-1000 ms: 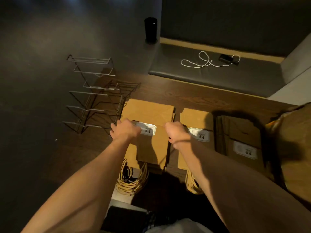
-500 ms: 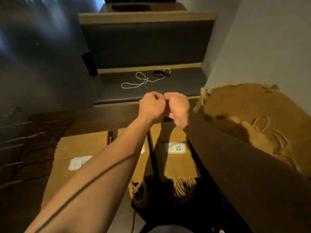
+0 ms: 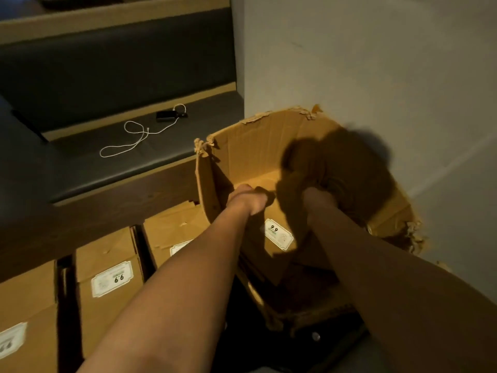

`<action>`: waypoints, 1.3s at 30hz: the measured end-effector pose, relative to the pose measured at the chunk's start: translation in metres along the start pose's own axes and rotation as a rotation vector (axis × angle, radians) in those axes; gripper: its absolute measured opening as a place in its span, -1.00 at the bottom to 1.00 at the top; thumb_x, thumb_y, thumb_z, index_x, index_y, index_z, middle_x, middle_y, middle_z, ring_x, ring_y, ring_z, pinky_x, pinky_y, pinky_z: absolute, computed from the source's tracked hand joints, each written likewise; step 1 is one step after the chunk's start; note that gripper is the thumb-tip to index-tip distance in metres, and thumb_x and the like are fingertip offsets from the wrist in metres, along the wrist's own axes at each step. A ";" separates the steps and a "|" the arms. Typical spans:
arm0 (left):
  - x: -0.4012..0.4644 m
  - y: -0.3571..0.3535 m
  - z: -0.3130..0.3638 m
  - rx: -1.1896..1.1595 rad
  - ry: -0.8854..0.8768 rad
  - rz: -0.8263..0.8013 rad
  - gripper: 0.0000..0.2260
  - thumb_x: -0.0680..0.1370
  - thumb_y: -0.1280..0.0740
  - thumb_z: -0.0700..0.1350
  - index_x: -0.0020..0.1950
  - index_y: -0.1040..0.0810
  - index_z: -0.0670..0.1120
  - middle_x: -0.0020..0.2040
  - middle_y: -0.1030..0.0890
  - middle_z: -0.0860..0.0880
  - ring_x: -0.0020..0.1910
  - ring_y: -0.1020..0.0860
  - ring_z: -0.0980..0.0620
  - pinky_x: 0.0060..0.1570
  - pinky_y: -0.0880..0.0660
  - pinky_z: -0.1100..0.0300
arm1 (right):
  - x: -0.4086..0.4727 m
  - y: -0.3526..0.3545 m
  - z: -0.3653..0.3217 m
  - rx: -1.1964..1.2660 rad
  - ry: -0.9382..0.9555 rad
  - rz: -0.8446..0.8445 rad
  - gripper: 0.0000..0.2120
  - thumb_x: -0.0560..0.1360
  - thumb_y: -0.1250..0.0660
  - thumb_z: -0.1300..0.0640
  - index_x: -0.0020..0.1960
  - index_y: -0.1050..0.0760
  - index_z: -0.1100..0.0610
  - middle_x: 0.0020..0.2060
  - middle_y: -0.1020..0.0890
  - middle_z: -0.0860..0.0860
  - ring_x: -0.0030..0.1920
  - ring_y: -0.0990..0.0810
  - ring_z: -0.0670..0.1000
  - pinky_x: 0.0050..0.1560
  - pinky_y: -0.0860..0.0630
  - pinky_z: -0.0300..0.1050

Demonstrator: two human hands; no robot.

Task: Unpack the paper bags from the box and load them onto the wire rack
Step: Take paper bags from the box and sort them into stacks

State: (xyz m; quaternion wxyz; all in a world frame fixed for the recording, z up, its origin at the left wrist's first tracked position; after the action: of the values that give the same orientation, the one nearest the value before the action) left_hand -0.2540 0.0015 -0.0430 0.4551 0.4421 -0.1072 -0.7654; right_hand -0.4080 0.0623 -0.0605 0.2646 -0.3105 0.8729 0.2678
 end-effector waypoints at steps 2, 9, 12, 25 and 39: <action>0.010 -0.013 -0.006 0.127 0.075 -0.025 -0.67 0.60 -0.24 -0.08 0.34 -0.48 -0.16 0.30 -0.51 -0.10 0.28 -0.50 -0.14 0.13 -0.44 0.12 | 0.022 0.009 0.017 -0.046 -0.079 0.050 -0.51 0.47 -0.28 0.13 0.37 -0.37 0.24 0.22 -0.50 0.17 0.15 -0.52 0.21 0.15 -0.50 0.01; 0.040 -0.057 -0.025 0.377 0.214 -0.211 -0.27 0.48 -0.46 0.11 0.50 -0.28 -0.21 0.46 -0.38 -0.19 0.45 -0.34 -0.23 0.45 -0.31 -0.12 | 0.068 0.028 0.057 -0.221 -0.138 -0.064 -0.39 0.44 -0.41 0.04 0.41 -0.37 0.25 0.30 -0.45 0.17 0.18 -0.48 0.20 0.10 -0.50 0.03; 0.040 -0.064 -0.033 0.387 0.207 -0.143 -0.14 0.45 -0.49 0.14 0.56 -0.16 -0.20 0.48 -0.31 -0.23 0.45 -0.31 -0.24 0.43 -0.33 -0.08 | 0.073 0.031 0.061 -0.224 -0.203 -0.054 -0.36 0.47 -0.40 0.05 0.45 -0.25 0.21 0.27 -0.43 0.17 0.14 -0.47 0.17 -0.05 -0.44 -0.03; 0.041 -0.065 -0.010 -0.140 0.037 -0.314 -0.53 0.53 -0.42 -0.30 0.42 -0.39 -0.25 0.33 -0.51 -0.14 0.26 -0.52 -0.15 0.09 -0.46 0.22 | 0.068 0.019 0.061 -0.300 -0.165 0.065 -0.31 0.43 -0.38 -0.16 0.42 -0.32 0.17 0.31 -0.44 0.19 0.25 -0.47 0.23 0.23 -0.47 0.12; -0.008 0.045 0.029 -0.795 -0.257 -0.196 -0.61 0.57 -0.26 -0.37 0.34 -0.42 -0.05 0.11 -0.64 -0.12 0.07 -0.64 -0.17 -0.04 -0.62 0.00 | -0.015 -0.003 -0.066 0.122 0.410 -0.292 -0.63 0.45 -0.43 0.13 0.24 -0.54 0.09 0.05 -0.63 0.04 -0.01 -0.60 0.03 -0.13 -0.53 -0.13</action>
State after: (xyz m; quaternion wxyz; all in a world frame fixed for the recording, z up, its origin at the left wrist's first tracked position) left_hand -0.2478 -0.0247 0.0044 0.4981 0.1414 0.1830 -0.8357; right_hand -0.4150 0.0251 -0.0047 0.1365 -0.4645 0.8687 0.1050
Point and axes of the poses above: each hand's wrist, its own x-axis towards the middle knuckle, its own y-axis out of the back of the hand, z = x × y, the point moved 2 cm from there along x, towards the middle knuckle
